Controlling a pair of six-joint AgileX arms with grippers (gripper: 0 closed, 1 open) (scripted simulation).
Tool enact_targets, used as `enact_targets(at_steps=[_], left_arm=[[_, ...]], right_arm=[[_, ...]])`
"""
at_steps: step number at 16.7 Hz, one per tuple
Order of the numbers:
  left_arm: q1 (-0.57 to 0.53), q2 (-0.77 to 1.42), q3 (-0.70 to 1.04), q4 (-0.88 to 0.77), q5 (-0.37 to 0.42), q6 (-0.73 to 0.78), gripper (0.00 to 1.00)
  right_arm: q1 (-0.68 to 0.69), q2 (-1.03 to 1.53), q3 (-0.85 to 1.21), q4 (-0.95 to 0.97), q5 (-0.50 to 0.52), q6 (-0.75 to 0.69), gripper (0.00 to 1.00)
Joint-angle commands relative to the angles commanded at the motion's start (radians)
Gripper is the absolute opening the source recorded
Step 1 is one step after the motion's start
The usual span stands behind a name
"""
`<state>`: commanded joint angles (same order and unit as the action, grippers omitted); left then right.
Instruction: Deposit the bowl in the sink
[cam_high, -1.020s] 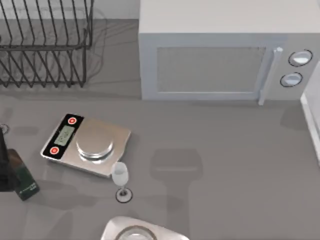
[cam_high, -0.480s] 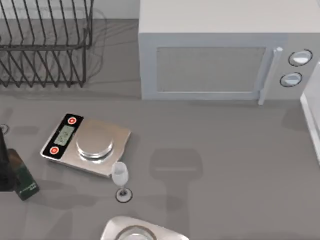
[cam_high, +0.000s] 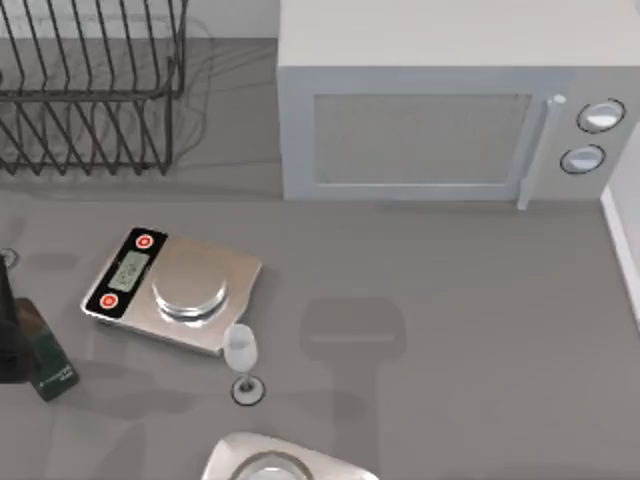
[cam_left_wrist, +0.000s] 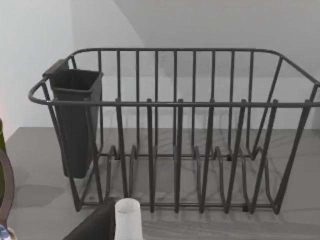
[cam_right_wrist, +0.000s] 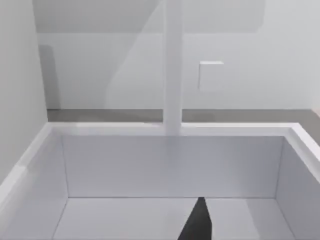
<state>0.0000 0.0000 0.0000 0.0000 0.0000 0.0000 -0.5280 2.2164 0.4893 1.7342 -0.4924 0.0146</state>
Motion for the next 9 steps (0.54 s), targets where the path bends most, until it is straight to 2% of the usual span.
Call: enact_targets(at_steps=[3,9], left_arm=[[0.0,0.0,0.0,0.0,0.0,0.0,1.0],[0.0,0.0,0.0,0.0,0.0,0.0,1.0]], right_arm=[[0.0,0.0,0.0,0.0,0.0,0.0,0.98],[0.0,0.0,0.0,0.0,0.0,0.0,1.0]])
